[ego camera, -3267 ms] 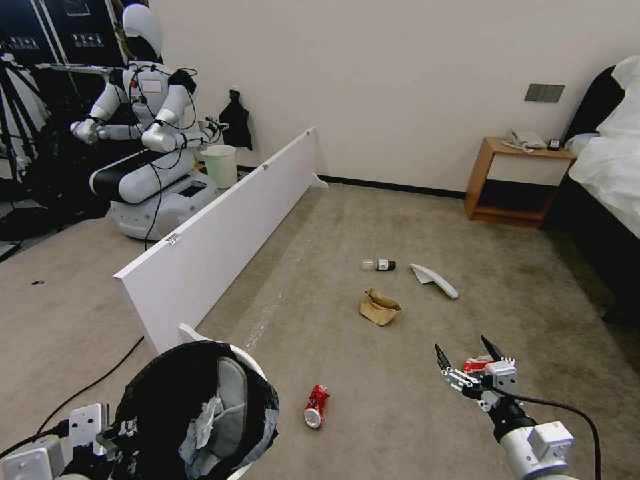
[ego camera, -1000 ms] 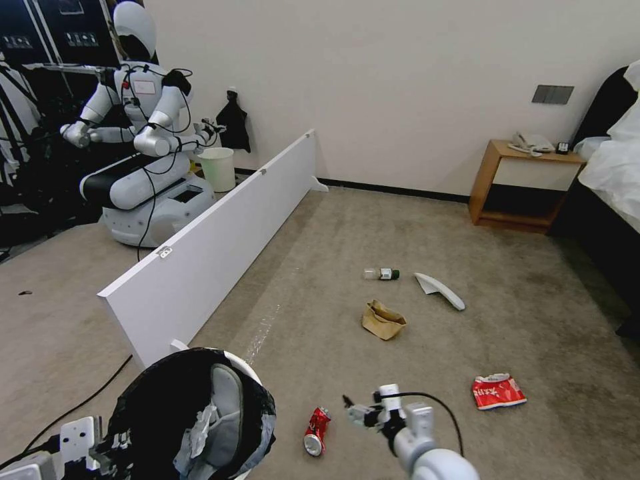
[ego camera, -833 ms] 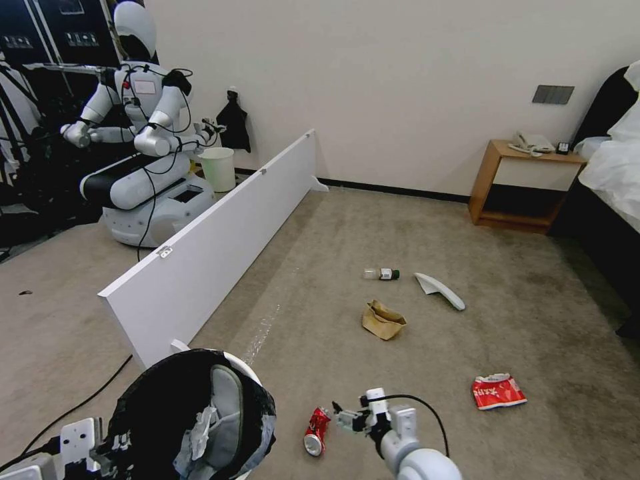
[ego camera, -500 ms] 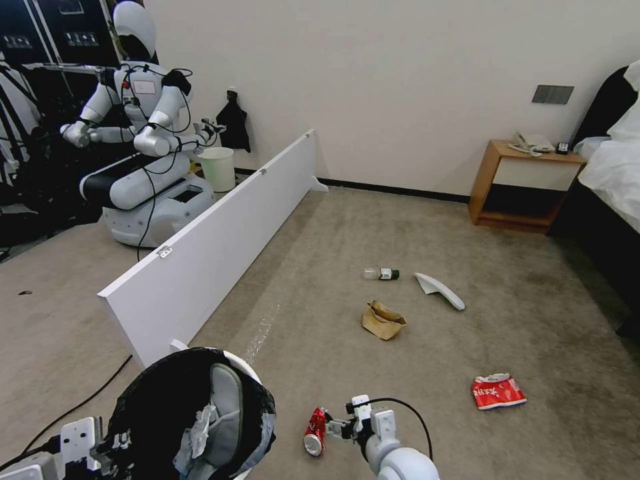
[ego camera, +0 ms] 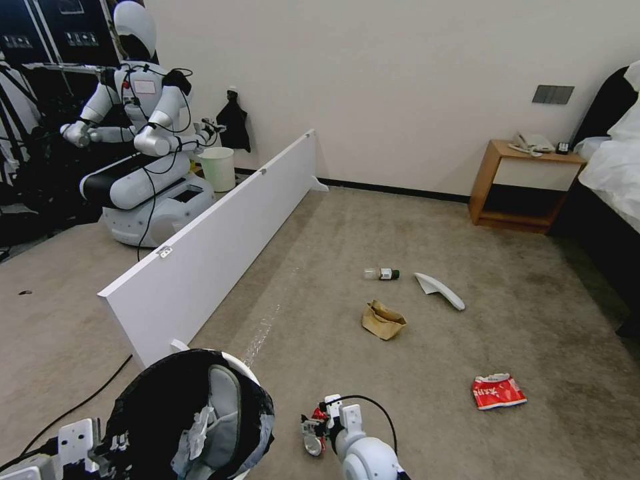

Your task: Pick up the trash bin, then pick up the garbage from the floor and place it into the trash bin.

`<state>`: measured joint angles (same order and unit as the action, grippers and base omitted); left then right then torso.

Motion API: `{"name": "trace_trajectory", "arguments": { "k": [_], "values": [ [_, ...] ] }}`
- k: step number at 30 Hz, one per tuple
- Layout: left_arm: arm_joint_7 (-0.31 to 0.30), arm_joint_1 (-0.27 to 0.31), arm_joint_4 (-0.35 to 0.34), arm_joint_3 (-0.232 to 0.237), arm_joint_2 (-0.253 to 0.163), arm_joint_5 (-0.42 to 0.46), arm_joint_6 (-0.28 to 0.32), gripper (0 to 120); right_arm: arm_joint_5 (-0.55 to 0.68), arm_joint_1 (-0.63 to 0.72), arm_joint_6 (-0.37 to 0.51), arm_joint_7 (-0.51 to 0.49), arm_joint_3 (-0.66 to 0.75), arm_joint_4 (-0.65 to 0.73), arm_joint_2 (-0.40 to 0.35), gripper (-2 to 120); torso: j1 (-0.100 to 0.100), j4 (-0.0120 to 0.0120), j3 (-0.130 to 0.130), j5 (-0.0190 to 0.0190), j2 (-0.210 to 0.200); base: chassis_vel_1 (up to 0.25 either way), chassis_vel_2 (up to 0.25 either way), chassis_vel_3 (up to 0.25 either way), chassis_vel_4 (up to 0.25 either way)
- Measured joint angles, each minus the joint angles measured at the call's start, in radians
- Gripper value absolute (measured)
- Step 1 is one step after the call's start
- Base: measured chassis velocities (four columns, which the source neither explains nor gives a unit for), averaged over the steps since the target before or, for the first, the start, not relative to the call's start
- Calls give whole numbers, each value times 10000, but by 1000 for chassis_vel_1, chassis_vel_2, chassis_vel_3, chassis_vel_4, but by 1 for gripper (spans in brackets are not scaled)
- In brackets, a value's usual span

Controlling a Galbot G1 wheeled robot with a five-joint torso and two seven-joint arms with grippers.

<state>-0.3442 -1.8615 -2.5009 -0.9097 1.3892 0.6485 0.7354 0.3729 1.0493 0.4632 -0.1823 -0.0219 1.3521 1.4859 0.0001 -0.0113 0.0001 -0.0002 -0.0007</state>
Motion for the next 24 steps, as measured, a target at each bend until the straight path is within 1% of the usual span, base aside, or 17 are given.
{"name": "trace_trajectory", "arguments": {
  "k": [4,6,11,24],
  "values": [
    [2,0,0,-4,11,4,0,3,-22,-162,-59,-14,-29,-299,189,100,0,0,0,0,0,0,0,0,0],
    [5,-5,1,-5,8,8,0,3,-23,-309,-96,-59,-28,-660,365,100,-1,0,0,0,1,0,0,0,0],
    [6,17,3,-7,-26,24,0,3,-79,-423,-104,-123,67,-1075,479,100,0,-1,0,0,1,0,0,0,0],
    [6,-30,8,-75,-100,80,0,3,-82,-482,-19,-276,288,-1484,573,100,0,0,0,2,2,0,0,0,0]
  ]
}}
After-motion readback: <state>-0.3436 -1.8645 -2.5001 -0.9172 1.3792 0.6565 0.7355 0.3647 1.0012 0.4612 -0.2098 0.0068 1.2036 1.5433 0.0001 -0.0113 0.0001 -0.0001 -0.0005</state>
